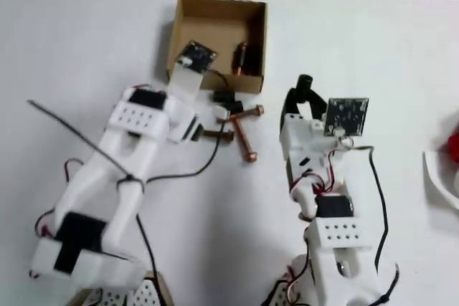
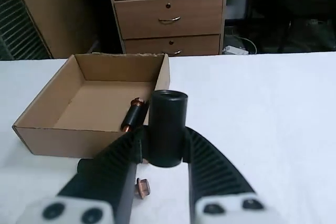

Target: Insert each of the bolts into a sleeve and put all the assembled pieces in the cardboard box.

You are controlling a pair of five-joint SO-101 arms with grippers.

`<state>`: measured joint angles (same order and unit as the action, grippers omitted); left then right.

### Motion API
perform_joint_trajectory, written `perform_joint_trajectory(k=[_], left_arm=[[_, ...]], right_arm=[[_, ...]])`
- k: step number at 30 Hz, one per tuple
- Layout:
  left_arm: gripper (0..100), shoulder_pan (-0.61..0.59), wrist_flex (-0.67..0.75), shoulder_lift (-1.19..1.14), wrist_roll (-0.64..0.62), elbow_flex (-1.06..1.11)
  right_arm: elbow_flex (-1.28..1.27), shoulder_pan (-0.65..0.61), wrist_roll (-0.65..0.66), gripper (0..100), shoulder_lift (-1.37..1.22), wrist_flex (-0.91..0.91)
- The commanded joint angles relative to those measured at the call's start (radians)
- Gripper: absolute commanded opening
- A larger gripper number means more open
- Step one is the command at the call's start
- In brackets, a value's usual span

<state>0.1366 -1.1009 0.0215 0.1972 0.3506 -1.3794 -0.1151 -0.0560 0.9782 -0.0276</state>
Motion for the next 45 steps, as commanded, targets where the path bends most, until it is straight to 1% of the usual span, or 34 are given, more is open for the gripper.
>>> perform_joint_trajectory(k=[1,4,5,10,15,17,18,19,20,25,28,30,33,34,36,38,45], left_arm=[[21,-0.005,-0.12,-0.066,-0.011,-0.153],[21,0.012,-0.183,-0.103,-0.008,-0.231],[21,0.02,-0.195,-0.114,-0.008,-0.249],[20,0.026,-0.232,-0.18,-0.017,-0.335],[20,0.025,-0.311,-0.249,-0.173,-0.438],[20,0.028,-0.336,-0.272,-0.201,-0.464],[20,0.032,-0.345,-0.282,-0.189,-0.473],[20,0.04,-0.347,-0.293,-0.146,-0.478],[20,0.044,-0.339,-0.304,-0.075,-0.478],[20,0.06,-0.338,-0.361,0.316,-0.478],[20,0.069,-0.318,-0.384,0.482,-0.496],[20,0.077,-0.288,-0.399,0.522,-0.524],[20,0.094,-0.288,-0.425,0.534,-0.559],[20,0.101,-0.282,-0.431,0.559,-0.567],[20,0.117,-0.279,-0.45,0.646,-0.591],[20,0.144,-0.29,-0.483,0.71,-0.616],[20,0.192,-0.393,-0.64,0.787,-0.754]], right_arm=[[-0.054,0.028,0.014,2.0,0.039,-0.202],[-0.124,0.033,0.02,2.0,0.039,-0.321],[-0.143,0.031,0.04,2.0,0.039,-0.346],[-0.19,0.033,0.075,2.0,0.039,-0.409],[-0.192,0.033,0.075,2.0,0.039,-0.407],[-0.192,0.033,0.075,2.0,0.039,-0.406],[-0.192,0.033,0.075,2.0,0.039,-0.404],[-0.192,0.033,0.075,2.0,0.039,-0.404],[-0.192,0.033,0.075,2.0,0.039,-0.404],[-0.193,0.035,0.077,2.0,0.039,-0.406],[-0.193,0.035,0.072,2.0,0.039,-0.404],[-0.193,0.035,0.071,2.0,0.039,-0.404],[-0.193,0.044,0.071,2.0,0.039,-0.404],[-0.193,0.054,0.071,2.0,0.039,-0.407],[-0.193,0.084,0.069,2.0,0.039,-0.407],[-0.193,0.11,0.069,2.0,0.039,-0.407],[-0.193,0.153,0.068,2.0,0.039,-0.407]])
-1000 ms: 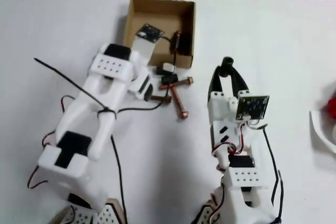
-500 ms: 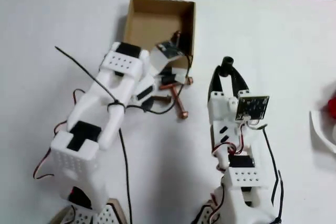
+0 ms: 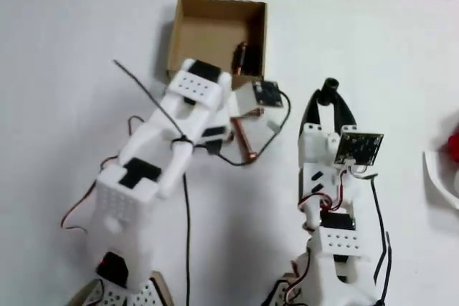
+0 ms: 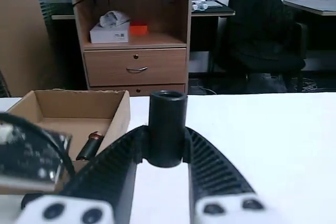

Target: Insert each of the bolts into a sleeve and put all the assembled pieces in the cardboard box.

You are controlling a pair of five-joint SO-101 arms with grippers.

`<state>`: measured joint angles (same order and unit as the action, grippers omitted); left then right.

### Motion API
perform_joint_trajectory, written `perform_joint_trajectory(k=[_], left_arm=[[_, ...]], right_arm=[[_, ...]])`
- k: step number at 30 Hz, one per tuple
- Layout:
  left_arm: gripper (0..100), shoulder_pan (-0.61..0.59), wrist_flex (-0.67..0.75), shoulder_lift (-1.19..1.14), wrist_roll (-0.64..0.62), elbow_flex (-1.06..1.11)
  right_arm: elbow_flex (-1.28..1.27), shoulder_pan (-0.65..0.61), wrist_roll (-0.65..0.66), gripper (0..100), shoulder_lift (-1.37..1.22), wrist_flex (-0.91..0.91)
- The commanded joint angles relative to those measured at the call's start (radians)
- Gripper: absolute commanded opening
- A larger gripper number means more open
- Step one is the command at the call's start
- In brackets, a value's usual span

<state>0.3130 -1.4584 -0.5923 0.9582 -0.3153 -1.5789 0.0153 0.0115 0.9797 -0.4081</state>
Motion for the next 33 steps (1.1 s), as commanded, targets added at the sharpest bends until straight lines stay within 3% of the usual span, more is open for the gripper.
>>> perform_joint_trajectory(k=[1,12,33], left_arm=[[20,0.015,-0.038,-0.048,0.026,-0.119],[20,0.015,-0.17,-0.209,0.052,-0.418],[21,0.003,-0.104,-0.311,0.051,-0.46]], right_arm=[[0.006,0.022,0.0,2.0,0.038,-0.027],[-0.005,0.022,0.0,2.0,0.038,-0.027],[-0.006,0.022,0.0,2.0,0.038,-0.024]])
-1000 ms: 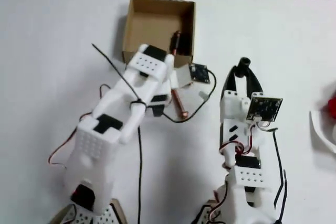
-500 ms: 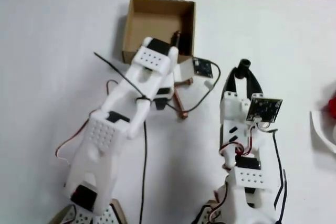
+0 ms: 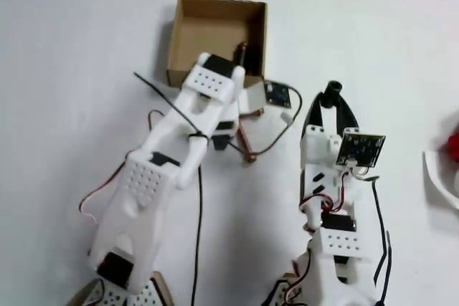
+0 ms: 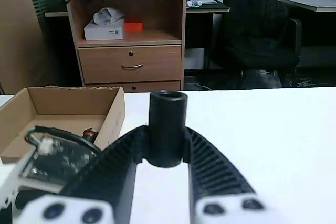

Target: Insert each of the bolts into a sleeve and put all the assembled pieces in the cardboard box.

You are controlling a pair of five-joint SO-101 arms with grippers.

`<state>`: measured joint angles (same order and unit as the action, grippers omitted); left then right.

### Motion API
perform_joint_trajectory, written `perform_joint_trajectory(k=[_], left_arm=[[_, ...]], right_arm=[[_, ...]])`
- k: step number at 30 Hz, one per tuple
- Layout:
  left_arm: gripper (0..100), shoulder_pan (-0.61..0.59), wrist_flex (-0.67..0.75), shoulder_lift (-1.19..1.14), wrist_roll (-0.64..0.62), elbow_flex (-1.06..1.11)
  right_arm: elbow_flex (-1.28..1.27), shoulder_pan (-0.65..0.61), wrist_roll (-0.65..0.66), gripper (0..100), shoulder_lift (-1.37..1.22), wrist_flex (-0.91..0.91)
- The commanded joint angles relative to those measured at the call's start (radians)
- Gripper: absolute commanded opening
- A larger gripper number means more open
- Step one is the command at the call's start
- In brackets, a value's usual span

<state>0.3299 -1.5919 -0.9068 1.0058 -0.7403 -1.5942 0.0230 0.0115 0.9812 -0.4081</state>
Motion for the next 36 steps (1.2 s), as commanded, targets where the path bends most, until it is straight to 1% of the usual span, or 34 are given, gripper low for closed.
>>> perform_joint_trajectory(k=[1,11,13,15,16,17,19,23,25,28,30,32,34,36], left_arm=[[21,-0.015,0.031,0.003,0.003,-0.036],[20,-0.017,-0.012,0.002,0.005,-0.033],[14,-0.025,-0.018,0.002,0.002,-0.035],[3,-0.026,-0.023,0.002,0.0,-0.035],[2,-0.026,-0.025,0.002,0.0,-0.035],[4,-0.026,-0.032,0.003,-0.003,-0.035],[2,-0.026,-0.048,0.003,-0.029,-0.042],[3,-0.017,-0.054,0.014,-0.086,-0.044],[3,-0.025,-0.054,0.015,-0.132,-0.058],[3,-0.063,-0.1,0.015,-0.226,-0.134],[3,-0.094,-0.143,0.015,-0.302,-0.231],[3,-0.121,-0.184,0.015,-0.417,-0.363],[3,-0.147,-0.195,0.017,-0.532,-0.493],[3,-0.164,-0.195,0.035,-0.608,-0.591]], right_arm=[[0.009,0.015,0.0,2.0,0.036,-0.024],[0.009,0.015,0.0,2.0,0.036,-0.024],[0.009,0.015,0.0,2.0,0.036,-0.024],[0.009,0.015,0.0,2.0,0.036,-0.024],[0.009,0.015,0.0,2.0,0.036,-0.024],[0.009,0.015,0.0,2.0,0.036,-0.024],[0.009,0.015,0.0,2.0,0.036,-0.022],[0.009,0.015,0.0,2.0,0.033,-0.022],[0.009,0.015,0.0,2.0,0.03,-0.022],[0.009,0.013,0.0,2.0,0.028,-0.022],[0.009,0.008,0.0,2.0,0.028,-0.022],[0.009,0.007,0.0,2.0,0.03,-0.022],[0.009,0.007,0.0,2.0,0.031,-0.022],[0.009,0.007,0.0,2.0,0.03,-0.022]])
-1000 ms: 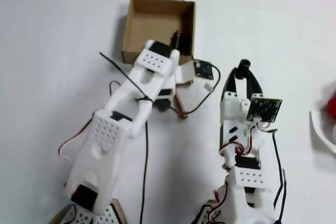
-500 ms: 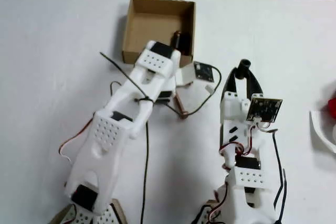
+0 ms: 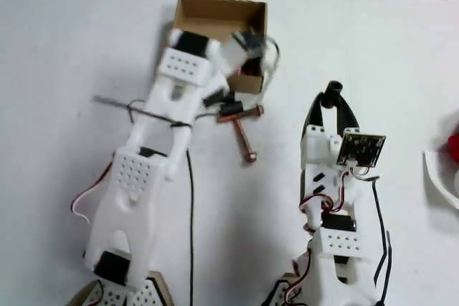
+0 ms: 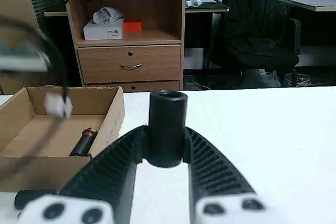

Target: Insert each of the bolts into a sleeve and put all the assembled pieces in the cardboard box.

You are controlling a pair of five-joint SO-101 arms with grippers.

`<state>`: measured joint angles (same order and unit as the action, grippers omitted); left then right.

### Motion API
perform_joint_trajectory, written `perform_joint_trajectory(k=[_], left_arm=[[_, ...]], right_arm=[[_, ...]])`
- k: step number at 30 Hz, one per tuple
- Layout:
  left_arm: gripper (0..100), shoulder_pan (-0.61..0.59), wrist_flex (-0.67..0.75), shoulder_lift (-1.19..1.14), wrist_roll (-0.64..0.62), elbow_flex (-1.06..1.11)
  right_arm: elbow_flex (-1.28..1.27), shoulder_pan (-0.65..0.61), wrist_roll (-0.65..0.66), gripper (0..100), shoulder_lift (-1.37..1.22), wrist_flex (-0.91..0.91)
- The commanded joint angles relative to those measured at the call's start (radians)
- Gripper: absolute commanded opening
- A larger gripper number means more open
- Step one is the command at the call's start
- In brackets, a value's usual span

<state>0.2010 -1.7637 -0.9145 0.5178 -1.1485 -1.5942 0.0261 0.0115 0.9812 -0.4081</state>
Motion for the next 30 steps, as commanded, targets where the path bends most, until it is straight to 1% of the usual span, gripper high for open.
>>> perform_joint_trajectory(k=[1,4,6,9,10,15,18,22,24,27,30], left_arm=[[3,-0.035,-0.023,0.057,-0.146,-0.209],[3,-0.015,-0.023,0.101,-0.209,-0.239],[3,-0.002,-0.023,0.121,-0.279,-0.237],[3,0.0,-0.021,0.143,-0.454,-0.237],[3,-0.003,-0.021,0.147,-0.496,-0.237],[3,-0.008,-0.021,0.183,-0.505,-0.257],[3,-0.008,-0.021,0.226,-0.523,-0.357],[3,-0.017,-0.028,0.236,-0.678,-0.522],[3,-0.011,-0.028,0.239,-0.732,-0.515],[3,0.044,-0.029,0.238,-0.767,-0.504],[3,0.137,-0.026,0.232,-0.79,-0.495]], right_arm=[[0.009,0.002,0.0,2.0,0.03,-0.022],[0.002,-0.019,0.0,2.0,0.031,-0.024],[-0.012,-0.05,0.0,2.0,0.036,-0.027],[-0.018,-0.085,0.005,2.0,0.036,-0.027],[-0.018,-0.087,0.008,2.0,0.036,-0.027],[-0.018,-0.081,0.009,2.0,0.036,-0.027],[-0.018,-0.082,0.009,2.0,0.036,-0.028],[-0.017,-0.088,0.008,2.0,0.036,-0.028],[-0.015,-0.088,0.008,2.0,0.036,-0.038],[-0.018,-0.082,0.008,2.0,0.036,-0.074],[-0.018,-0.084,0.008,2.0,0.036,-0.091]])
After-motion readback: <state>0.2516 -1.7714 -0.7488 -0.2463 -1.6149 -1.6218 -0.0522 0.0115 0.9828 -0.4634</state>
